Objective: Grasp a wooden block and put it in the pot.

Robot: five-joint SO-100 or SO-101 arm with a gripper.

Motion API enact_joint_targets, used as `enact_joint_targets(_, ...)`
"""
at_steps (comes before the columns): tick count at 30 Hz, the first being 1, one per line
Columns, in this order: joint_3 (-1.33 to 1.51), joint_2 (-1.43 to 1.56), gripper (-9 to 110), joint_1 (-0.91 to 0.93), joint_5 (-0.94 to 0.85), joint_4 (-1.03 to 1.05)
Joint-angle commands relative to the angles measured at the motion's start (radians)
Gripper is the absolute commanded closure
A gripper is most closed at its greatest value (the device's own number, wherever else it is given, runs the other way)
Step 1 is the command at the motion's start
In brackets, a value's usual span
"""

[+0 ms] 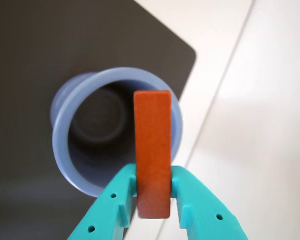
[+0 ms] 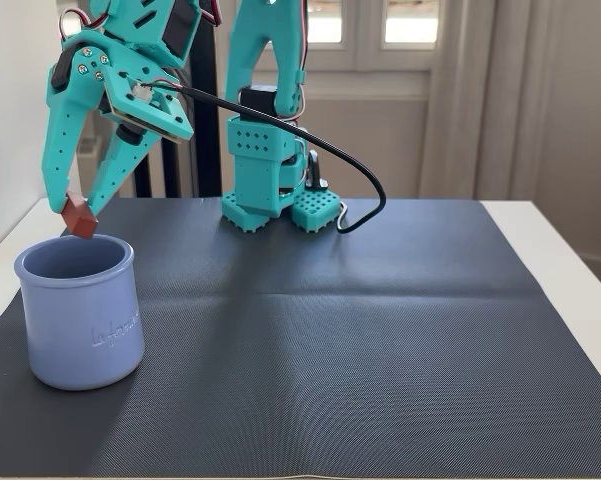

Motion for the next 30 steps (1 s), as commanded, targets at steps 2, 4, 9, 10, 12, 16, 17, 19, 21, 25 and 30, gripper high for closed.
enact_joint_targets(2,-0.008,0.035,89,0.002,-0.009,-0.003)
enact_joint_targets(4,-0.008,0.035,82,-0.003,-0.032,-0.005)
enact_joint_targets(9,-0.008,0.043,92,-0.014,-0.051,-0.006)
enact_joint_targets(10,-0.008,0.044,96,-0.014,-0.049,-0.006)
enact_joint_targets(12,-0.008,0.046,101,-0.015,-0.051,-0.008)
enact_joint_targets(16,-0.008,0.089,101,-0.055,-0.146,-0.003)
enact_joint_targets(17,-0.008,0.120,101,-0.071,-0.175,-0.002)
enact_joint_targets(19,0.006,0.189,101,-0.103,-0.233,0.000)
enact_joint_targets(21,0.032,0.264,101,-0.138,-0.285,0.000)
enact_joint_targets(25,0.140,0.440,101,-0.219,-0.362,-0.003)
enact_joint_targets(30,0.291,0.669,101,-0.333,-0.446,-0.014)
